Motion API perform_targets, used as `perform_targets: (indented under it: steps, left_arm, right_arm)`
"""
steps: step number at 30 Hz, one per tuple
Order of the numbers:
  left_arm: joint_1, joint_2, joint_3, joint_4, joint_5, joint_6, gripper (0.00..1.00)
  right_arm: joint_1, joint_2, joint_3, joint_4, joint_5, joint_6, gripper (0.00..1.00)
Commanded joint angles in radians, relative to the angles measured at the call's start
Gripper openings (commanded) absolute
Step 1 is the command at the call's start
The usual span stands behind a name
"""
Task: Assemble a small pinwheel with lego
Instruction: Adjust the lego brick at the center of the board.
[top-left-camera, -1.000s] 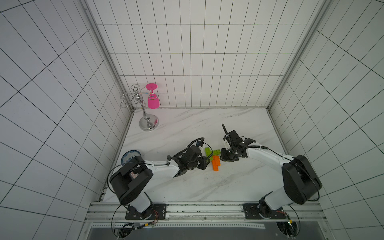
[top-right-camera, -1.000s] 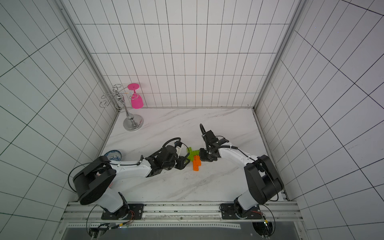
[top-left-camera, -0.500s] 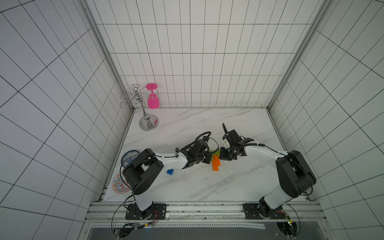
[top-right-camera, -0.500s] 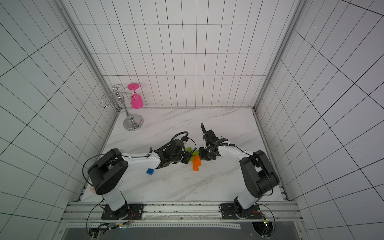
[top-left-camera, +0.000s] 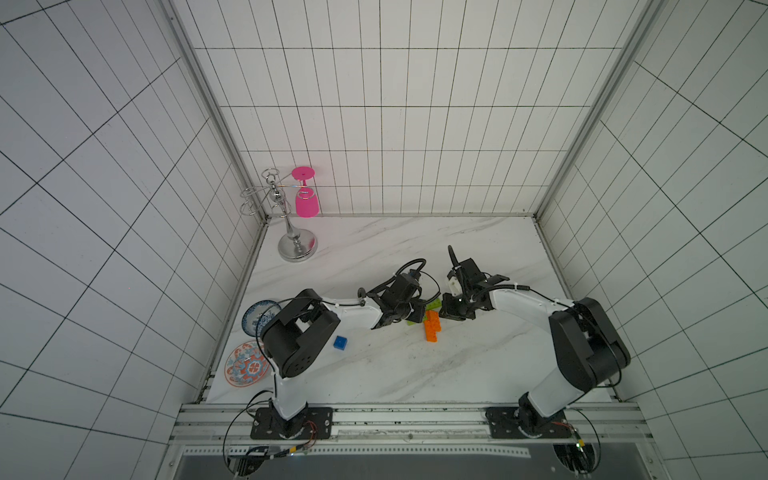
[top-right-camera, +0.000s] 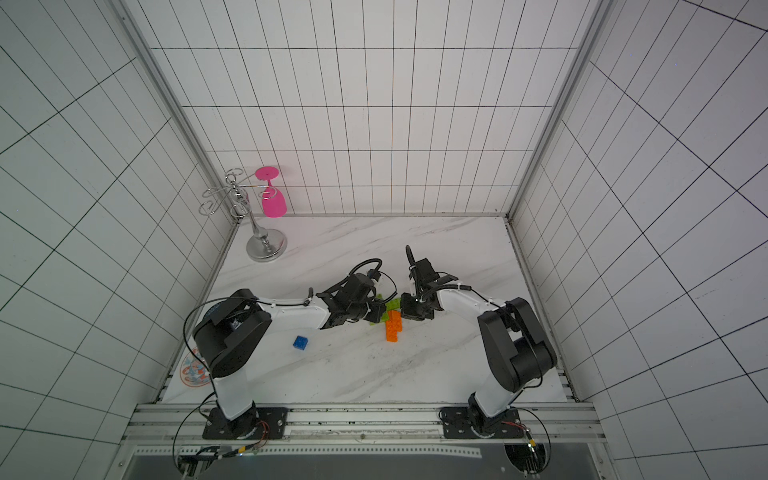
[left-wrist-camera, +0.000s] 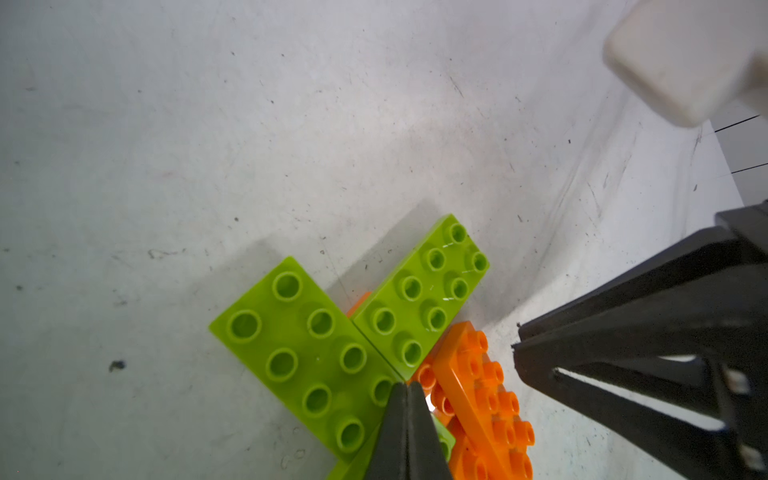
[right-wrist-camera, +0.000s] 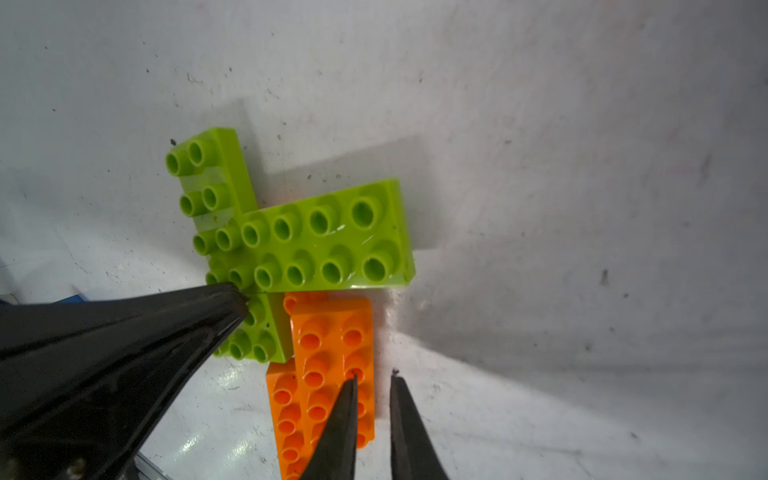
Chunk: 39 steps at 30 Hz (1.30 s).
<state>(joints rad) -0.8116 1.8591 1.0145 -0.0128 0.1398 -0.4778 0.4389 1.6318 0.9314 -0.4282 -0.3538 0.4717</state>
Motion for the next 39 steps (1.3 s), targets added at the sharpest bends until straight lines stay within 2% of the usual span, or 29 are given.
perform_targets:
  steps: [1, 11, 22, 39]
  left_arm:
    - [0.0, 0.028, 0.019, -0.015, 0.003, 0.013, 0.0]
    - [0.0, 0.03, 0.014, -0.018, 0.002, 0.021, 0.0]
    - [0.003, 0.014, -0.002, -0.012, 0.014, 0.031, 0.0]
    - [0.015, -0.01, -0.017, 0.001, 0.03, 0.039, 0.0]
  right_arm:
    - [-0.006, 0.011, -0.009, -0.006, 0.001, 0.001, 0.18]
    - [-0.006, 0.032, 0.004, 0.008, -0.065, -0.018, 0.2]
    - [0.001, 0.056, 0.043, 0.016, -0.106, -0.033, 0.18]
    - [0.036, 0.082, 0.116, -0.035, -0.056, -0.092, 0.23]
